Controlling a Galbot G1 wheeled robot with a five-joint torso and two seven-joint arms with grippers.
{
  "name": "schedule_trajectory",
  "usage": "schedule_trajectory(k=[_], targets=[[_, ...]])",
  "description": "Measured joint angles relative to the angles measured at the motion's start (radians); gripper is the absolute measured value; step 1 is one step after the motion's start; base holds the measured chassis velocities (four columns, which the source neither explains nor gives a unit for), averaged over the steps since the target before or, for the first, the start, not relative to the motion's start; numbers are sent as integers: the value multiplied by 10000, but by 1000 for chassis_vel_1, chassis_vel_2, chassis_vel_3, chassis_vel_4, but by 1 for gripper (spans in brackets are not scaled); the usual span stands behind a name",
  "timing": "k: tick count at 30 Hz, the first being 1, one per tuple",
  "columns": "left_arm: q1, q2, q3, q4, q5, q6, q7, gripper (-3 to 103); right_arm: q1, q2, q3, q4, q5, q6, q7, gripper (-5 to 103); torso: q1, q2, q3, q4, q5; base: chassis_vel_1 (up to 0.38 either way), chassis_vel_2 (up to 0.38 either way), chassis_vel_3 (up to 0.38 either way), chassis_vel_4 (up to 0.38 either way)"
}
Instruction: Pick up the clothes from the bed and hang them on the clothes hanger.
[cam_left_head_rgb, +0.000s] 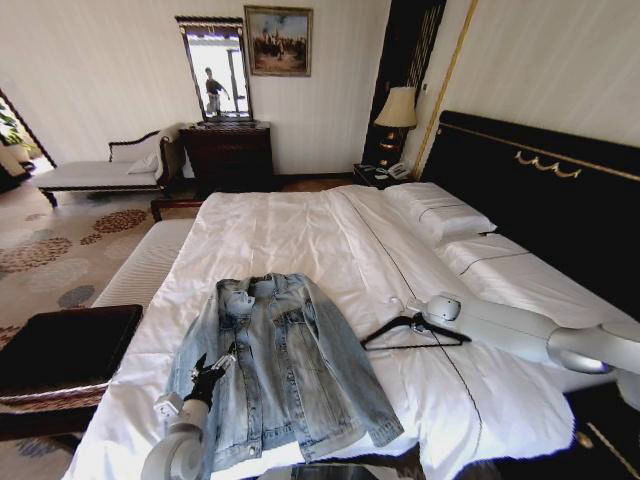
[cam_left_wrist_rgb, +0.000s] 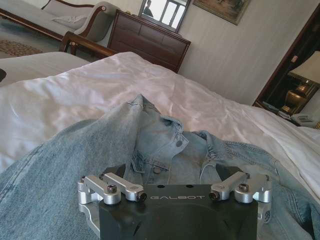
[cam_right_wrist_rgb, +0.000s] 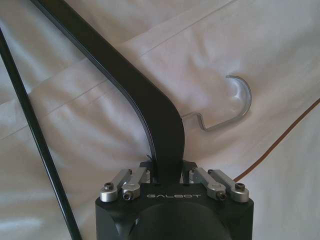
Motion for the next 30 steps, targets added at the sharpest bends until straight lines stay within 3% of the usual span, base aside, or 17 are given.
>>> schedule_trajectory(k=[10,22,30], targets=[[-7,-22,111,-81,46,10,-21,100,52,-307,310,393,-37,78,217,27,0,0,0,-1,1,0,0,0,0],[184,17,25,-363,26,70,-126,100,-653,-1349,2289,2091,-47,652,1943,27,0,0,0,0,1,0,0,0,0],[406,7,-15,-715,64,145,-236,100,-1525,-1896,3707,3307,-1003,1244,3356,27,-1,0,-1,0,-1,0,0,0,0]])
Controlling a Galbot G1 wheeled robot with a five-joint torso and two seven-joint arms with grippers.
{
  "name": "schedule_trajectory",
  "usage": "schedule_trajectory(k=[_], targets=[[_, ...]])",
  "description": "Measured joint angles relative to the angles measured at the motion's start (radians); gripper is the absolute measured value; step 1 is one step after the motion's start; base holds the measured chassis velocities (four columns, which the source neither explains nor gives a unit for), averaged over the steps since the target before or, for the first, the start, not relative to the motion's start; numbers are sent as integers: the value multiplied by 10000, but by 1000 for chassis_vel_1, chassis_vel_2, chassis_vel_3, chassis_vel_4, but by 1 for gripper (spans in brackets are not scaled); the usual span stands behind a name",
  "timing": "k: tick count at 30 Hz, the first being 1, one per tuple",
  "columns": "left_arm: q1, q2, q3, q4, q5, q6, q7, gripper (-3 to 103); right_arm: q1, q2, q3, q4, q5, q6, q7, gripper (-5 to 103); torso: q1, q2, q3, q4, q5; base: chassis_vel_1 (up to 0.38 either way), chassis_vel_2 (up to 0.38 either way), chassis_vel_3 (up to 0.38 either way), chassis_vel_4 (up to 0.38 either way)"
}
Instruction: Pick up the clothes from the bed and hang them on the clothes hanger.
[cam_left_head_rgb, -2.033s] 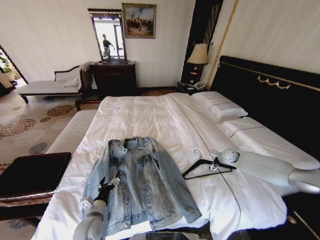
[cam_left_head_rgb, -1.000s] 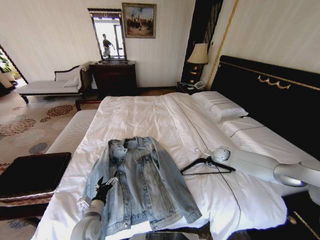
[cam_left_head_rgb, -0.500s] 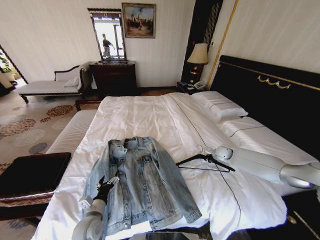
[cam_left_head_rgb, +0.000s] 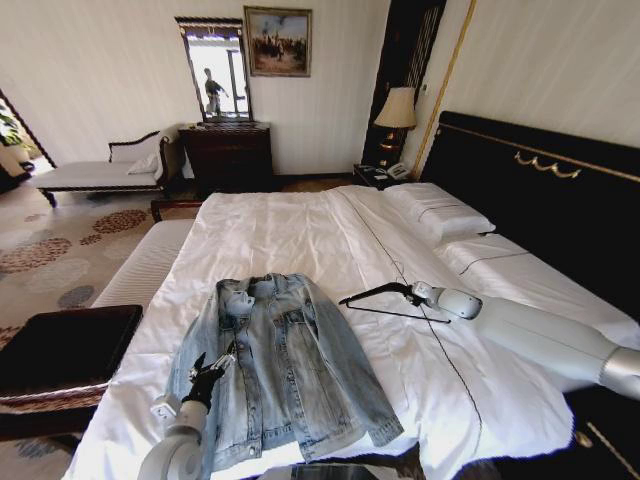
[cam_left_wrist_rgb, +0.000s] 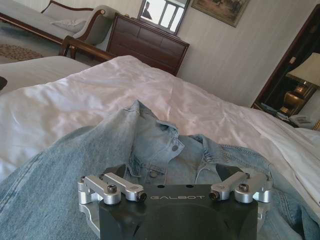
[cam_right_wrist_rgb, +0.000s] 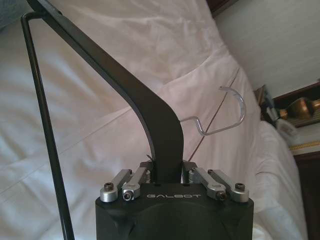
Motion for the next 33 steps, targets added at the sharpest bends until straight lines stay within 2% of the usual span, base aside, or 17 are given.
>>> schedule_trajectory(k=[2,5,6,12,13,18,33], targets=[[80,-1,1,-134,53,34,-46,100,-216,-77,397,318,-350,338,494,27,0,0,0,0,0,0,0,0,0],[158,-2,-10,-214,79,45,-65,100,-344,-84,630,451,-451,529,721,27,0,0,0,-1,0,0,0,0,0],[250,-8,-28,-292,104,48,-71,100,-523,-49,896,519,-522,886,973,27,0,0,0,0,-2,0,0,0,0],[463,-40,-131,-461,128,50,-79,100,-941,123,1442,843,-767,1481,1233,27,0,0,0,0,-2,0,0,0,0],[626,-42,-300,-554,98,51,-75,100,-1533,410,1974,1114,-1363,1718,1414,27,1,0,0,1,-3,0,0,0,0],[854,18,-548,-657,-12,52,-35,100,-2319,827,2486,1399,-1912,1700,1619,27,0,0,0,1,0,0,0,0,0],[598,304,-894,-695,-497,276,-159,100,-2863,1303,2745,1655,-1914,1502,1745,27,2,0,0,1,-2,0,0,0,0]])
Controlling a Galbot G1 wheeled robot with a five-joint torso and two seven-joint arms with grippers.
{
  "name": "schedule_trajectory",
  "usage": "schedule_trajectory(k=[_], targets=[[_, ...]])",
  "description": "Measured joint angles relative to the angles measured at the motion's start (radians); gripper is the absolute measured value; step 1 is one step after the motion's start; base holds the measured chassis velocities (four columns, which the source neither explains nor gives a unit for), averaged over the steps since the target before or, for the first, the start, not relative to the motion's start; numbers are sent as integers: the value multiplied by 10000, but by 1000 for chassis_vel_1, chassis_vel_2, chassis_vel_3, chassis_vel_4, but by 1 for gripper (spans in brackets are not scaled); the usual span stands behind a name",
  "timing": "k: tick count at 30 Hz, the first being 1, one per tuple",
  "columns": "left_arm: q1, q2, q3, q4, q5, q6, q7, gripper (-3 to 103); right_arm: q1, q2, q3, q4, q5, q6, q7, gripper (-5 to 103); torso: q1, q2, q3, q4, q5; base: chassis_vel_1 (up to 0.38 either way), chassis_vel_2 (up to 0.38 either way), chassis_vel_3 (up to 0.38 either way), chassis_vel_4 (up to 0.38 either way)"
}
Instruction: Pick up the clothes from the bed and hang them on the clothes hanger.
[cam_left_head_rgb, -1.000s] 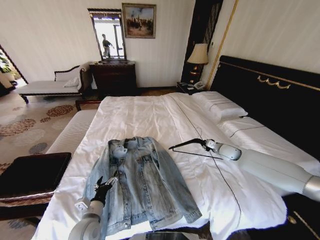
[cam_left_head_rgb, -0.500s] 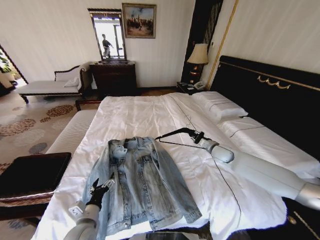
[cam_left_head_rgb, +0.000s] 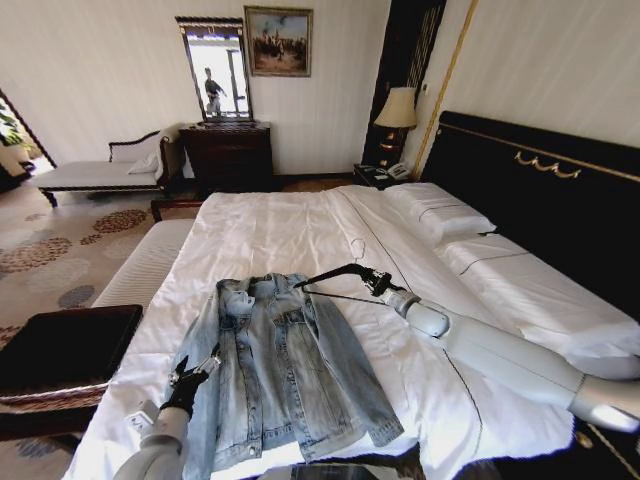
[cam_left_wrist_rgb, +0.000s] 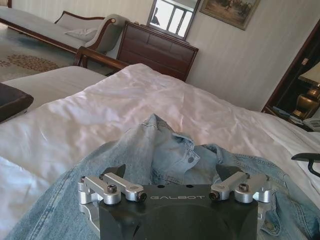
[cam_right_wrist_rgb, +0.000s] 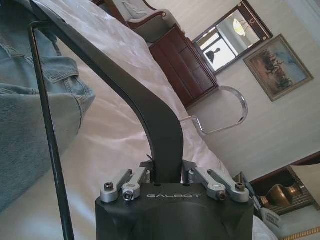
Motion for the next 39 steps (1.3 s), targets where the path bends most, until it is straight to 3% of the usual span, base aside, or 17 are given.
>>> schedule_trajectory(k=[11,29,35,39], targets=[[-117,69,-5,107,-50,38,-31,100,-641,244,299,-52,19,-181,106,27,0,0,0,-3,3,0,0,0,0],[-983,662,24,586,-299,264,-148,100,-92,908,-178,-276,526,-428,437,27,0,0,0,3,-4,77,84,-74,-74],[-1718,1584,283,1121,-328,464,-388,100,0,1347,-413,-631,633,-363,626,27,0,0,2,-7,6,8,12,-5,-1],[-2466,2114,673,1632,-299,581,-581,100,212,1583,-569,-821,686,-327,642,27,0,0,2,2,2,-7,-26,5,-3]])
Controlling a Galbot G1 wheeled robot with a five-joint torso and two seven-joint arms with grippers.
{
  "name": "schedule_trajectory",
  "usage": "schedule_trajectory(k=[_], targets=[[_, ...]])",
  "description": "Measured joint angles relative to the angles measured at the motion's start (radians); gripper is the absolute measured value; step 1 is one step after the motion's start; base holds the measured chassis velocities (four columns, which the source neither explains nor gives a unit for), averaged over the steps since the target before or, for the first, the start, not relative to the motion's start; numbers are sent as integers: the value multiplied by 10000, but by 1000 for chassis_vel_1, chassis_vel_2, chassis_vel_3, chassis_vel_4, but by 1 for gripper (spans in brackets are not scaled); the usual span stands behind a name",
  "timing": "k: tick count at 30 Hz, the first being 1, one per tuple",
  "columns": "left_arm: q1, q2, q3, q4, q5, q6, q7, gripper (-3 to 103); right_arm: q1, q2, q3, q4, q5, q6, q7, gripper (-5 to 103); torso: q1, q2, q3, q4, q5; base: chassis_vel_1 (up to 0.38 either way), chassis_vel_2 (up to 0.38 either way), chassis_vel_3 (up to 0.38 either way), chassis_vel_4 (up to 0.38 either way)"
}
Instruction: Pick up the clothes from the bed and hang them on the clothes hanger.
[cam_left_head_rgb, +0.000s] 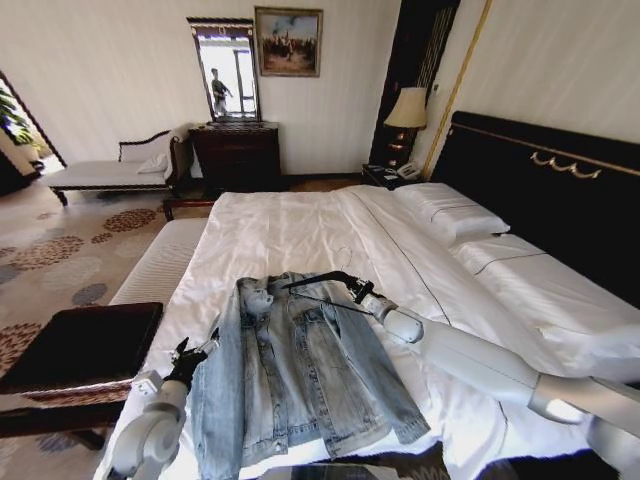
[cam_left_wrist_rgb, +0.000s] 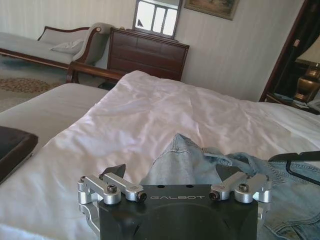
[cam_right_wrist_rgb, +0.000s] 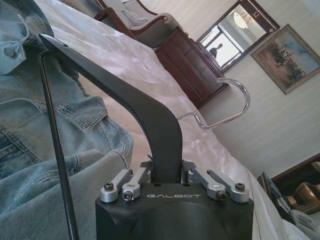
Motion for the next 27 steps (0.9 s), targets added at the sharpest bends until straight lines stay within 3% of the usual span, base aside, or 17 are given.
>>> schedule_trajectory(k=[5,7,9,13,17,27], targets=[[-1452,663,1058,928,-355,228,-334,100,55,83,33,-36,138,-3,56,26,1,0,0,-2,-5,0,0,0,0],[-2833,886,1826,1816,-935,363,-591,100,257,90,43,-37,365,-37,126,26,0,0,0,0,-5,0,0,0,0],[-3431,955,2145,2190,-1237,433,-657,100,347,91,38,-48,439,-52,150,26,-1,0,-1,-3,-3,0,0,0,0],[-4647,1305,3288,3020,-1826,551,-376,100,546,94,33,-181,635,-83,238,26,2,-1,0,-10,1,0,0,0,0],[-5306,1682,4986,3914,-1332,646,257,98,703,146,277,-470,970,-94,292,26,1,-1,1,2,1,0,0,0,0],[-6685,1287,6211,5402,-740,524,457,97,555,-10,484,-454,1197,-51,283,26,-2,-1,0,-3,4,0,0,0,0]])
